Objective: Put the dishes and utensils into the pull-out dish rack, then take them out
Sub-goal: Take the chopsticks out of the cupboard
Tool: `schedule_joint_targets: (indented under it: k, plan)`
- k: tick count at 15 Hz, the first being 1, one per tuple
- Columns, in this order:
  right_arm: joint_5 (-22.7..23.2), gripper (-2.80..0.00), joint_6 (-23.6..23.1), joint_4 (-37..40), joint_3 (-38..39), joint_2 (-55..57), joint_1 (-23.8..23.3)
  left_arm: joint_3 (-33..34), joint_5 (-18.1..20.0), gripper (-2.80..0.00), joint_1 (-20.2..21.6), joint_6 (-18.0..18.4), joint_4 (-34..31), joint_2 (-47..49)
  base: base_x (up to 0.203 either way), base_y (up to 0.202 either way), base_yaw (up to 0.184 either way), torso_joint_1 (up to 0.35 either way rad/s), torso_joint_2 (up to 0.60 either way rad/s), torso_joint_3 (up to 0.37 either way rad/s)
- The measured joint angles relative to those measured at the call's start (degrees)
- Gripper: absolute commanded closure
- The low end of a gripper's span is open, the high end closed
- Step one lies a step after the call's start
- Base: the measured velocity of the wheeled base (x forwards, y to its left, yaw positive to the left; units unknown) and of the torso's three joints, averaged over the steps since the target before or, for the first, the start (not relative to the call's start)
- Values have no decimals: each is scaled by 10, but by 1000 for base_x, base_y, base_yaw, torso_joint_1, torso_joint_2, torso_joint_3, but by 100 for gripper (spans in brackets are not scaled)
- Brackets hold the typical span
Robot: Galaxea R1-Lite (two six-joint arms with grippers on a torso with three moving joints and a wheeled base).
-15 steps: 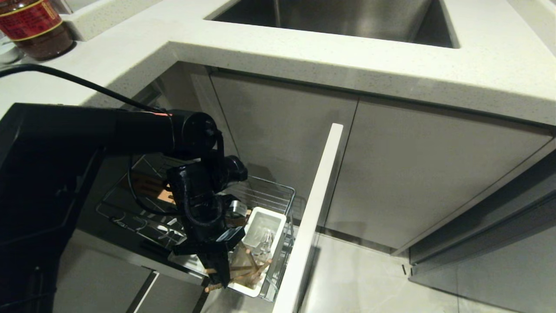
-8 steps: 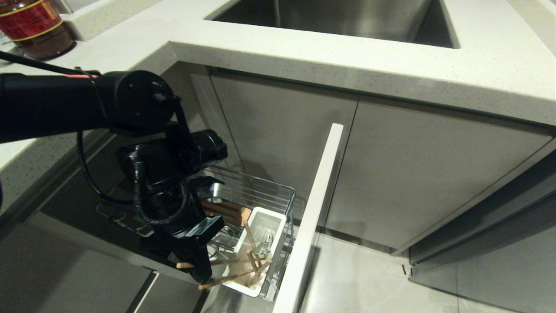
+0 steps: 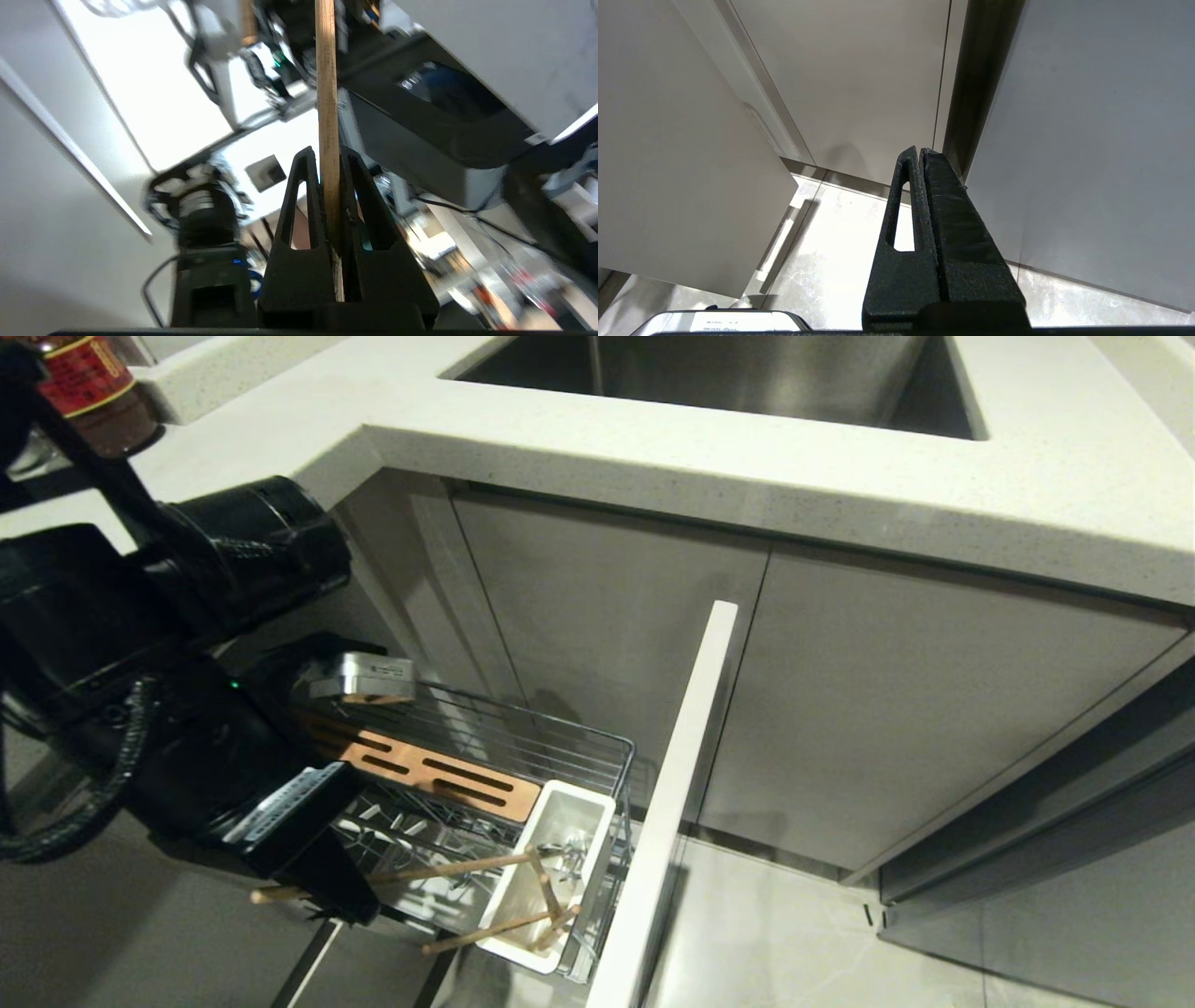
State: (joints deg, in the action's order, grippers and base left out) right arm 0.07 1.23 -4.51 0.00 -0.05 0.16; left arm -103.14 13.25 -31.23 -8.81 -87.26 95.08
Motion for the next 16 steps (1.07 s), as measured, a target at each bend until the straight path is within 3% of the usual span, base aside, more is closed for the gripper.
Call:
schedule_joint_targets:
  k: [5,9,12,14,16]
  plan:
    - [0,0,0,0,0,0,0,-18,-91,0,-9,0,0,-107,0,0,0,0,0,0]
    - [0,0,0,0,0,0,0,-61,-96,0,-27,2,2,-194,0,0,0,0,0,0]
    - [0,0,0,0,0,0,0,-71,-94,0,-29,2,62,-256,0,0,0,0,0,0]
    - [0,0,0,0,0,0,0,-71,-95,0,-5,0,121,-296,0,0,0,0,0,0]
    - [0,0,0,0,0,0,0,-70,-101,0,50,0,178,-329,0,0,0,0,0,0]
